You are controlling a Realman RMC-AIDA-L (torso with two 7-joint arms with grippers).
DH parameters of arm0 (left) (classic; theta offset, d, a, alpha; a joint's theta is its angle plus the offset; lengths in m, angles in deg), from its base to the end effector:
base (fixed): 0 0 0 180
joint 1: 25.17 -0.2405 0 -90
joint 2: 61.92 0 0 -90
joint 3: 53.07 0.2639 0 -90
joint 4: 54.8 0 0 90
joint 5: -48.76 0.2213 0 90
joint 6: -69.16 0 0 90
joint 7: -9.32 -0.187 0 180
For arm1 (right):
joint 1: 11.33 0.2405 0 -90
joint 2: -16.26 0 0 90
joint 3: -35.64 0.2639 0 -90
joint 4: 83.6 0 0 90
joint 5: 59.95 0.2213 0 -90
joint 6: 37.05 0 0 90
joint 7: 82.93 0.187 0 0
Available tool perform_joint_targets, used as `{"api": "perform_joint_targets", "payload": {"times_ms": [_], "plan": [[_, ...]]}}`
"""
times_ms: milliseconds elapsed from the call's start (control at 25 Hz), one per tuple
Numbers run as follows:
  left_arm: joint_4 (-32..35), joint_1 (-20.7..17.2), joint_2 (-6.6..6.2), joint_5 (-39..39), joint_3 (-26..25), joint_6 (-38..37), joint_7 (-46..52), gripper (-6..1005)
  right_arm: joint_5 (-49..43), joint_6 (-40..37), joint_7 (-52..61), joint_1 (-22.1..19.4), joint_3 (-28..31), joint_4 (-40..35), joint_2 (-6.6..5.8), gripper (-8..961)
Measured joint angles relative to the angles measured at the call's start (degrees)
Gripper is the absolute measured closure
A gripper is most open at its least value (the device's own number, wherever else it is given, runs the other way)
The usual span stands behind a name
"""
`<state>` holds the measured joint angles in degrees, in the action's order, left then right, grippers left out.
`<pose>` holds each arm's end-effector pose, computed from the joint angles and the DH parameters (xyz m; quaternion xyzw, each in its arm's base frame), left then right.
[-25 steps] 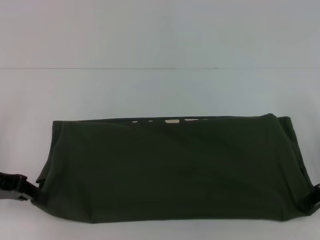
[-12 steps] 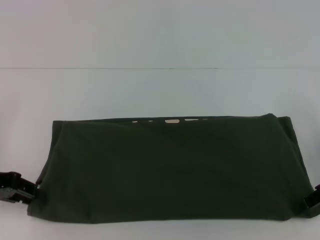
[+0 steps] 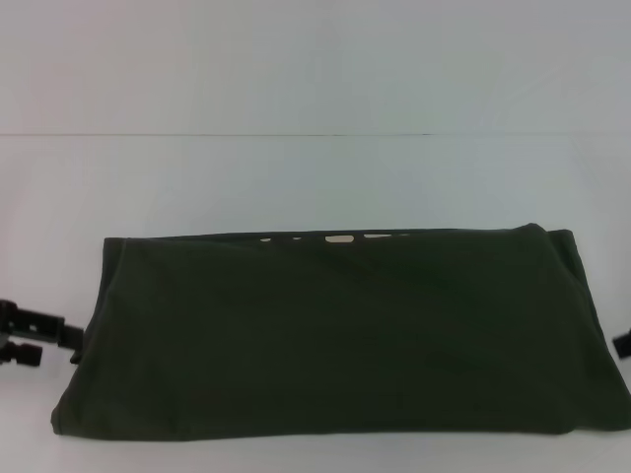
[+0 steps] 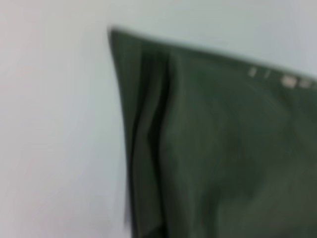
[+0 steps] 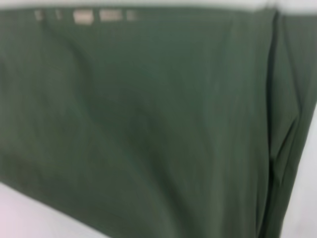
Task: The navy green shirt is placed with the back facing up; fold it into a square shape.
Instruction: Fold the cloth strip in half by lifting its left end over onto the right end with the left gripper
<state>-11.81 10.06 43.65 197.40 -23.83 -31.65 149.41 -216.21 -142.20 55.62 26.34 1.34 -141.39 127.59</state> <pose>-0.3395 0.3492 0.0697 -0.7421 -0.6629 -0.0209 0.0967 0.3108 0.3569 0.0666 -0.7954 0.5885 -0.0720 0.1261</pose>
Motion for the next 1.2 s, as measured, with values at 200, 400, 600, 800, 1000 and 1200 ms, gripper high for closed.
{"api": "perform_joint_targets", "payload": {"times_ms": [200, 400, 600, 800, 1000, 1200], "plan": [[0.0, 0.1, -0.76, -2.4, -5.5, -1.0, -1.4, 174, 8.1, -1.4, -4.9, -0.8, 5.7, -4.4, 0.09, 194], [-0.2, -0.3, -0.54, -5.5, -5.9, -1.5, -1.7, 130, 22.4, 0.3, -16.1, -2.8, 6.2, -0.5, 1.40, 200], [-2.8, 0.4, -0.46, -6.0, -5.9, -0.9, -2.0, 130, 29.6, 1.2, -37.0, -4.4, 6.4, 6.2, 4.52, 205], [-3.9, 0.9, -0.24, -6.1, -5.9, -0.2, -1.8, 129, 32.4, 3.4, -56.5, -6.8, 6.4, 11.7, 8.27, 204], [-5.1, 1.1, -0.14, -6.2, -5.8, 0.9, -1.5, 133, 32.6, 9.9, -69.0, -7.3, 4.0, 20.6, 8.41, 205], [-6.5, 1.8, -0.17, -5.6, -5.3, 4.0, -1.0, 134, 32.8, 17.8, -78.7, -7.0, 1.6, 27.6, 8.73, 204]]}}
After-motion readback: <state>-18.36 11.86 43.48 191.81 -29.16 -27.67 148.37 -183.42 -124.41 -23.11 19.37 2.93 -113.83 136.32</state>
